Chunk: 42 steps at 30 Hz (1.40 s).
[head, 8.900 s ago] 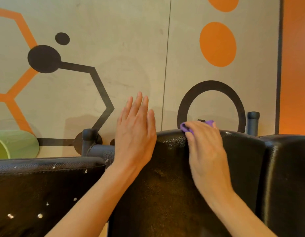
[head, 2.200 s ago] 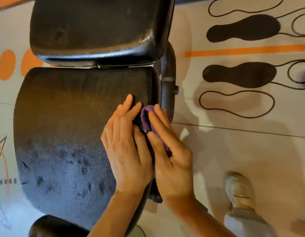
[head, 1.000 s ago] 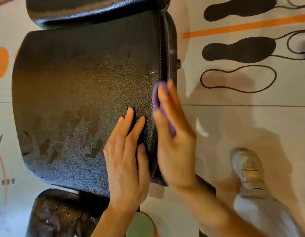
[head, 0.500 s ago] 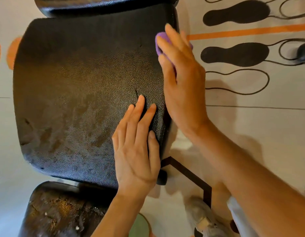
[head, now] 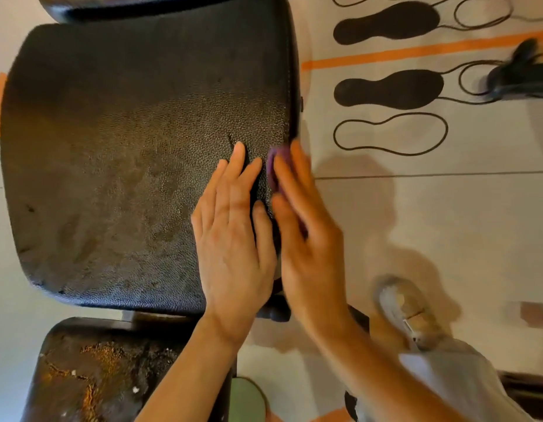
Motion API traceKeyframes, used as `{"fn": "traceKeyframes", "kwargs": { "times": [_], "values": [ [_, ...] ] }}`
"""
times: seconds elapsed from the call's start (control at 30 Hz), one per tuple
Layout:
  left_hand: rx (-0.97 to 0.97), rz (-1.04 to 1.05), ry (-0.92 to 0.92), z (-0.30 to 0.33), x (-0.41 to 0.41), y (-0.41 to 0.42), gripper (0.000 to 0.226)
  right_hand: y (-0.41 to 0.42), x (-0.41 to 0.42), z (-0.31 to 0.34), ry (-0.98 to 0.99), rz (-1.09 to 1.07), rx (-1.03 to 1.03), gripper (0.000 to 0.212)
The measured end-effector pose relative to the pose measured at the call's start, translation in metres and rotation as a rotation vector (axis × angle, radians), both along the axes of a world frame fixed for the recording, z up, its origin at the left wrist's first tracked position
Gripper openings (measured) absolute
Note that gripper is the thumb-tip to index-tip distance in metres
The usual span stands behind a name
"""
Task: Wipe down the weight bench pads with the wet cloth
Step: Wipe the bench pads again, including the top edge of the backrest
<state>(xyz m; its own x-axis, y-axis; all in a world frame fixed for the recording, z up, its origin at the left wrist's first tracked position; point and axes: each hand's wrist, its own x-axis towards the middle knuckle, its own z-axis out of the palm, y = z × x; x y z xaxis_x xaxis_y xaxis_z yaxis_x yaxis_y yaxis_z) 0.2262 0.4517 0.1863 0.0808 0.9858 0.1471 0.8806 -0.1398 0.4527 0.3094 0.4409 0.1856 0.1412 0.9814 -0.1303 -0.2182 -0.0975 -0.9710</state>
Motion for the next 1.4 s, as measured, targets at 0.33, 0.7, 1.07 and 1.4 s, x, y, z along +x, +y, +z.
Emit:
{"fn": "traceKeyframes", "kwargs": {
  "times": [0.33,0.7,1.07,1.4],
  "values": [
    [-0.025,0.01,-0.088,0.004,-0.003,-0.001,0.05,0.033,0.004,-0.007,0.099,-0.213,-0.065,0.04],
    [0.007,0.063,0.025,0.009,-0.028,-0.039,0.05,0.034,0.001,-0.01,0.138,-0.291,-0.089,0.04],
    [-0.024,0.08,0.046,-0.002,-0.028,-0.034,0.047,0.028,-0.006,-0.016,-0.062,-0.209,0.022,0.041],
    [-0.005,0.091,0.044,-0.001,-0.025,-0.033,0.045,0.036,0.004,-0.029,-0.038,-0.139,0.051,0.042]
  ]
}}
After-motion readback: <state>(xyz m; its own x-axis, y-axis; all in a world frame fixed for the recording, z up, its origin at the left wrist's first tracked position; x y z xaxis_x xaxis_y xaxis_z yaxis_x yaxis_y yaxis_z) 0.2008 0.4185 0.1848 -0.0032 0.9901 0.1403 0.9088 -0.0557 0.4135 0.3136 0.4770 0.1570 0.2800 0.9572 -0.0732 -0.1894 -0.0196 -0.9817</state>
